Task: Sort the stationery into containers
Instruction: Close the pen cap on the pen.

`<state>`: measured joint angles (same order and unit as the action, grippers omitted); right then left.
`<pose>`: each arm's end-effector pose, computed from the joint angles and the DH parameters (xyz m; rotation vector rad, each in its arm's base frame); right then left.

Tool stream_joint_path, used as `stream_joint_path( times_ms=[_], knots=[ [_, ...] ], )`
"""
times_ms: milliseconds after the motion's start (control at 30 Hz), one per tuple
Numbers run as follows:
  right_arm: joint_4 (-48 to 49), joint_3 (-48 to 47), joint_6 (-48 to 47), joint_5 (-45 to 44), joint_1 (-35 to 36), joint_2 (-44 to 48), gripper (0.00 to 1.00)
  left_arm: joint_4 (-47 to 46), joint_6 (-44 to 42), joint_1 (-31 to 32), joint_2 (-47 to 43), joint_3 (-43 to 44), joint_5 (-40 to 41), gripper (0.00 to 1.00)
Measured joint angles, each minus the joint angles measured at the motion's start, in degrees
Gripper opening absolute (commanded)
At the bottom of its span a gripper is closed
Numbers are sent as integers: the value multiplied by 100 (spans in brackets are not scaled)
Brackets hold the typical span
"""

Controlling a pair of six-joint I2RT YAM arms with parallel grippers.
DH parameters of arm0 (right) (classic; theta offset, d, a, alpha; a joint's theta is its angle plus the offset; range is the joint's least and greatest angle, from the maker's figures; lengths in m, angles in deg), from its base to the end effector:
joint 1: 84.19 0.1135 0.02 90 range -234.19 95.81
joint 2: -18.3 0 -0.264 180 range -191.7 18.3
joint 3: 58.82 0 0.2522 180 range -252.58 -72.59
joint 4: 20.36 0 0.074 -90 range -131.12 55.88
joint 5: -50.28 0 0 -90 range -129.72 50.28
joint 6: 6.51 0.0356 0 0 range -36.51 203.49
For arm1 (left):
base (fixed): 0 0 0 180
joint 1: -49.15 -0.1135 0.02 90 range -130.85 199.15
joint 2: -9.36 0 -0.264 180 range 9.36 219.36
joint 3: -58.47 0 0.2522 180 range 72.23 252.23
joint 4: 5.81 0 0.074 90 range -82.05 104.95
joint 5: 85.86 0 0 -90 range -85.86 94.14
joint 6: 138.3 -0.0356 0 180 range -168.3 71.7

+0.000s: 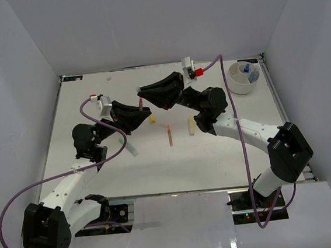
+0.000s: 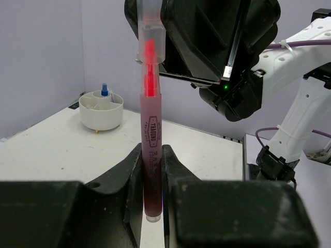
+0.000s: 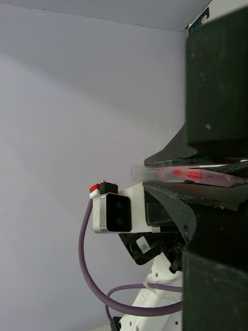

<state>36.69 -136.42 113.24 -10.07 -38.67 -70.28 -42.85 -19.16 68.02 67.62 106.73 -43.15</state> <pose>0.2213 0.2505 0.4050 -0.6463 0.7393 1.4150 0.1968 -0.0949 0.3388 0.6825 1.1619 -1.1667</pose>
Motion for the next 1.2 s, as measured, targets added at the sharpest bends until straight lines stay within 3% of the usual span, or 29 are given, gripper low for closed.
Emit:
stream_joint_path(
  times_ms=[267, 733, 1200],
  knots=[
    [278, 107, 144, -103, -7, -28, 10, -466, 177, 0, 273, 26, -68, 0],
    [503, 140, 485, -146, -2, -105, 20, -581, 160, 4, 343, 166, -166, 0],
    [455, 446, 481, 37, 31, -105, 40, -885, 129, 2, 334, 153, -42, 0]
  ],
)
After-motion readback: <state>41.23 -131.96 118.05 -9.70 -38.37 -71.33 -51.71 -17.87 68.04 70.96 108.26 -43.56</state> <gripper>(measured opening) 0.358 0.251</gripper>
